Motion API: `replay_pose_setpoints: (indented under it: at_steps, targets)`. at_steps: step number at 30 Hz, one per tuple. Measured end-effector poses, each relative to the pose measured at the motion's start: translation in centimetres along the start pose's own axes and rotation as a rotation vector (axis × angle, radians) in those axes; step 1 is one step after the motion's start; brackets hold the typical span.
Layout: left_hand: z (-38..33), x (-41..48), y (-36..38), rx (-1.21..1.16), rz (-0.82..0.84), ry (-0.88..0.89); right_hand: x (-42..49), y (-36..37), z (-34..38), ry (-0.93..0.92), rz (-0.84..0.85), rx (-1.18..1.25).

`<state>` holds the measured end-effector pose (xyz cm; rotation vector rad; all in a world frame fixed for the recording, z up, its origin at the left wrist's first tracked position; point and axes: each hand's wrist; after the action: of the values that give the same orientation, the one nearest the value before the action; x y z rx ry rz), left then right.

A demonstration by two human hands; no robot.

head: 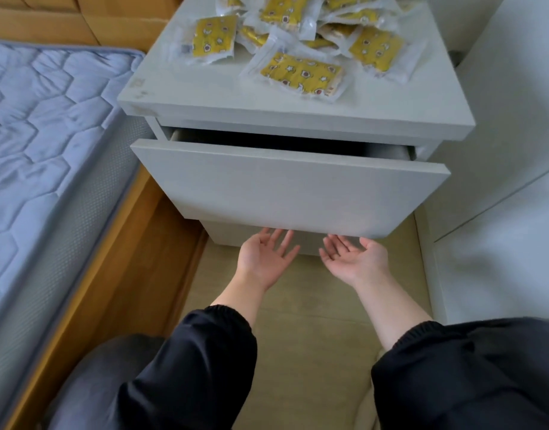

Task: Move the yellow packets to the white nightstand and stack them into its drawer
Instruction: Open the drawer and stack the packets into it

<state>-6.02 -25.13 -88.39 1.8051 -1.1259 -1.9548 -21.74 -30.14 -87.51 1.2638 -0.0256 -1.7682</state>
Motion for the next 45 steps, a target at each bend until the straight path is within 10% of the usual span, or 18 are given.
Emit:
replay_pose_setpoints:
  at_steps: [9,17,21,27,32,36,45]
  targets:
    - [-0.6,-5.5,1.8,0.775,-0.232,-0.022,-5.3,0.3,3.7,-0.157,0.219,-0.865]
    - [0.3,-9.0,5.9,1.784,-0.304,1.582,-11.7,3.3,6.0,-1.676,0.449,-1.532]
    - [-0.4,-8.7,7.7,1.904,-0.314,1.678,-10.7,4.0,6.8,-1.959,0.497,-1.631]
    - [-0.2,-8.6,8.6,2.124,-0.475,1.419,-9.3,3.7,7.4,-1.916,0.398,-1.666]
    - [0.4,-8.2,9.0,2.247,-0.49,1.425,-7.9,2.5,8.5,-1.362,0.08,-1.298]
    - [0.7,-7.5,9.3,2.332,-0.561,1.354,-7.4,3.0,9.0,-1.01,0.268,-1.013]
    - [1.3,-7.2,10.5,2.343,-0.641,1.288,-7.5,3.1,9.7,-0.954,0.307,-0.907]
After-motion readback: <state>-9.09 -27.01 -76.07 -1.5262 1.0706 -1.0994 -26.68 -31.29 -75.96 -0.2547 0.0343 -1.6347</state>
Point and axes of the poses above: each hand's wrist, its own x-axis towards the middle knuckle, its own y-axis out of the palm, z = x × y, and after that the axes turned 15 degrees about -y, right-handed
